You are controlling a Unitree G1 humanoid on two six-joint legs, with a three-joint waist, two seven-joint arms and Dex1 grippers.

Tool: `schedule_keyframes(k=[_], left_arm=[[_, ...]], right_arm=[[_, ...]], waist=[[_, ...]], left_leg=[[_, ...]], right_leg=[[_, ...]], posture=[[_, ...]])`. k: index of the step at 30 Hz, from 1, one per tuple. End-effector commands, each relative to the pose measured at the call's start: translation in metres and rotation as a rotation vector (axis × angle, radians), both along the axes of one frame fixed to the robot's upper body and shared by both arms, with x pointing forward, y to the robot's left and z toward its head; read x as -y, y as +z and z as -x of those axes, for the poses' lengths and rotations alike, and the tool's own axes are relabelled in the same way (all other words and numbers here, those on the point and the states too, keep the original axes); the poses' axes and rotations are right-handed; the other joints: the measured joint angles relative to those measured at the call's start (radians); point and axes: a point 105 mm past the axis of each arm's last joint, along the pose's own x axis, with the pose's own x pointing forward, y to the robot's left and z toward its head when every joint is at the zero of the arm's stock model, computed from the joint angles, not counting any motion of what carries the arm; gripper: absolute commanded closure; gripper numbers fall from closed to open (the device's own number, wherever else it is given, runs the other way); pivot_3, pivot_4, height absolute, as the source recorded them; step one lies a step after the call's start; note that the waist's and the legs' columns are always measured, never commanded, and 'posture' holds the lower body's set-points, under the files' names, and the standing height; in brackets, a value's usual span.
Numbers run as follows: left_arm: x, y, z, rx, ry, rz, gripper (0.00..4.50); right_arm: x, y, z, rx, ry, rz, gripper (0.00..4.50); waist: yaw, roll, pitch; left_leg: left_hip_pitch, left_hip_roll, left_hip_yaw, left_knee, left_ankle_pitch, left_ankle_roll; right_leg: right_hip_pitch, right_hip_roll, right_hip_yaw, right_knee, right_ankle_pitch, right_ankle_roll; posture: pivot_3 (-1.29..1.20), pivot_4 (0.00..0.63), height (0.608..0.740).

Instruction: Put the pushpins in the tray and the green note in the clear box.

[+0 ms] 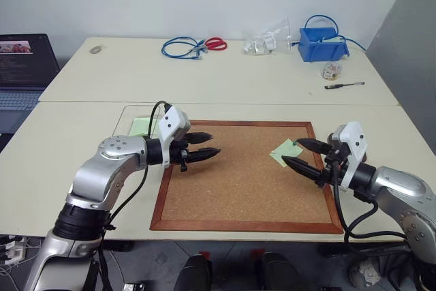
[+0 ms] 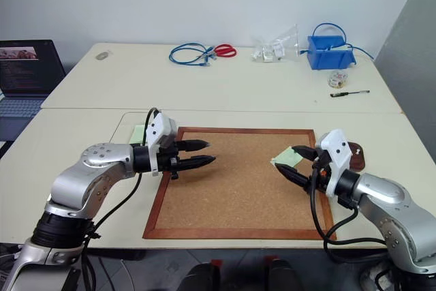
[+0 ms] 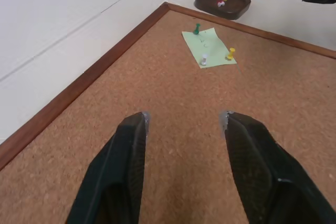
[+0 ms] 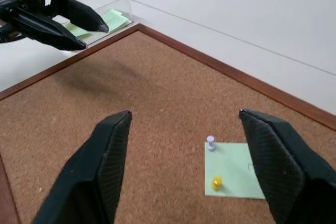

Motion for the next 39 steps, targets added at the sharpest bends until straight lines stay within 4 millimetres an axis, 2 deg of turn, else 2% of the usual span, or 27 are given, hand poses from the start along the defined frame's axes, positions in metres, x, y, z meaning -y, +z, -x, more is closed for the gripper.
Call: schedule_keyframes(k=[1, 7, 8, 18, 20, 24, 26, 27, 30, 31, 33, 35, 38, 39], left_arm=[[0.012, -0.002, -0.002, 0.043, -0.049, -0.010, 3.16], [0.024, -0.023, -0.008, 0.046, -0.085, -0.037, 4.35], [0.026, -0.025, -0.009, 0.047, -0.087, -0.040, 4.48], [0.044, -0.045, -0.023, 0.056, -0.119, -0.056, 4.48], [0.046, -0.054, -0.023, 0.035, -0.124, -0.076, 4.48], [0.042, -0.093, -0.011, -0.074, -0.177, -0.203, 4.48], [0.042, -0.099, -0.009, -0.086, -0.190, -0.219, 4.48], [0.043, -0.100, -0.008, -0.091, -0.196, -0.223, 4.50], [0.045, -0.102, -0.007, -0.099, -0.207, -0.226, 4.50], [0.045, -0.101, -0.006, -0.099, -0.209, -0.225, 4.50], [0.045, -0.101, -0.006, -0.095, -0.210, -0.225, 4.50], [0.044, -0.100, -0.007, -0.097, -0.204, -0.223, 4.50], [0.042, -0.099, -0.006, -0.108, -0.204, -0.222, 4.50], [0.041, -0.098, -0.006, -0.110, -0.207, -0.224, 4.50]], right_arm=[[-0.004, 0.006, -0.001, 0.045, 0.003, 0.009, 2.00], [0.000, 0.006, -0.004, 0.063, -0.038, 0.062, 3.31], [0.001, 0.006, -0.005, 0.064, -0.045, 0.065, 3.34], [0.013, 0.004, -0.018, 0.078, -0.115, 0.094, 3.34], [0.017, 0.000, -0.022, 0.068, -0.135, 0.092, 3.34], [0.028, -0.020, -0.040, 0.034, -0.200, 0.106, 3.34], [0.029, -0.023, -0.045, 0.031, -0.204, 0.102, 3.34], [0.028, -0.024, -0.047, 0.029, -0.199, 0.097, 2.97], [0.024, -0.031, -0.050, 0.004, -0.171, 0.088, 2.54], [0.023, -0.033, -0.052, 0.002, -0.170, 0.092, 2.22], [0.023, -0.037, -0.057, 0.001, -0.169, 0.093, 1.98], [0.025, -0.041, -0.063, 0.006, -0.186, 0.111, 1.47], [0.027, -0.045, -0.069, -0.008, -0.196, 0.108, 0.96], [0.028, -0.047, -0.070, -0.010, -0.199, 0.106, 0.96]], waist=[[0.000, 0.000, 0.000], [-0.001, 0.000, 0.000], [0.000, 0.000, 0.000], [-0.001, 0.000, 0.000], [-0.001, 0.000, 0.000], [-0.002, 0.000, -0.001], [-0.001, 0.001, -0.002], [-0.002, 0.001, -0.003], [-0.002, 0.002, -0.003], [-0.002, 0.002, -0.003], [-0.002, 0.002, -0.004], [-0.002, 0.002, -0.004], [-0.002, 0.002, -0.004], [-0.002, 0.002, -0.004]], left_leg=[[0.000, 0.000, 0.000, 0.000, 0.000, 0.000], [0.000, 0.000, 0.000, 0.000, 0.000, 0.000], [0.000, 0.000, 0.000, 0.000, 0.000, 0.000], [0.000, -0.001, 0.000, 0.000, 0.000, 0.000], [0.000, 0.000, 0.000, 0.000, 0.000, 0.000], [0.000, -0.001, 0.000, 0.000, 0.000, 0.000], [0.001, -0.001, 0.000, 0.000, 0.000, 0.000], [0.001, -0.001, 0.000, 0.000, 0.000, 0.000], [0.001, -0.001, 0.000, 0.000, 0.000, 0.000], [0.001, -0.001, 0.000, 0.000, 0.000, 0.000], [0.002, -0.001, 0.000, 0.000, 0.000, 0.000], [0.002, -0.001, 0.000, 0.000, 0.000, 0.000], [0.002, -0.001, 0.000, 0.000, 0.000, 0.000], [0.002, -0.001, 0.000, 0.000, 0.000, 0.000]], right_leg=[[0.000, 0.000, 0.000, 0.000, 0.000, 0.000], [0.000, 0.000, 0.000, 0.001, 0.000, 0.000], [0.000, 0.000, 0.000, 0.001, 0.000, 0.000], [0.000, 0.000, 0.000, 0.001, 0.000, 0.000], [0.000, 0.000, 0.000, 0.001, 0.000, 0.000], [0.000, 0.000, 0.000, 0.001, 0.000, 0.000], [0.001, 0.000, 0.000, 0.001, 0.000, 0.000], [0.001, 0.000, 0.000, 0.001, 0.000, 0.000], [0.001, 0.000, 0.000, 0.001, 0.000, 0.000], [0.001, 0.000, 0.000, 0.001, 0.000, 0.000], [0.001, 0.000, 0.000, 0.001, 0.000, 0.000], [0.001, 0.000, 0.000, 0.001, 0.000, 0.000], [0.001, 0.000, 0.000, 0.001, 0.000, 0.000], [0.001, 0.000, 0.000, 0.001, 0.000, 0.000]], posture=[[0.00, 0.150, 0.740], [0.00, 0.150, 0.740], [0.00, 0.150, 0.740], [0.00, 0.150, 0.740], [0.00, 0.150, 0.740], [0.00, 0.150, 0.740], [0.00, 0.150, 0.740], [0.00, 0.150, 0.740], [0.00, 0.150, 0.740], [0.00, 0.150, 0.740], [0.00, 0.150, 0.740], [0.00, 0.150, 0.740], [0.00, 0.150, 0.740], [0.00, 0.150, 0.740]])
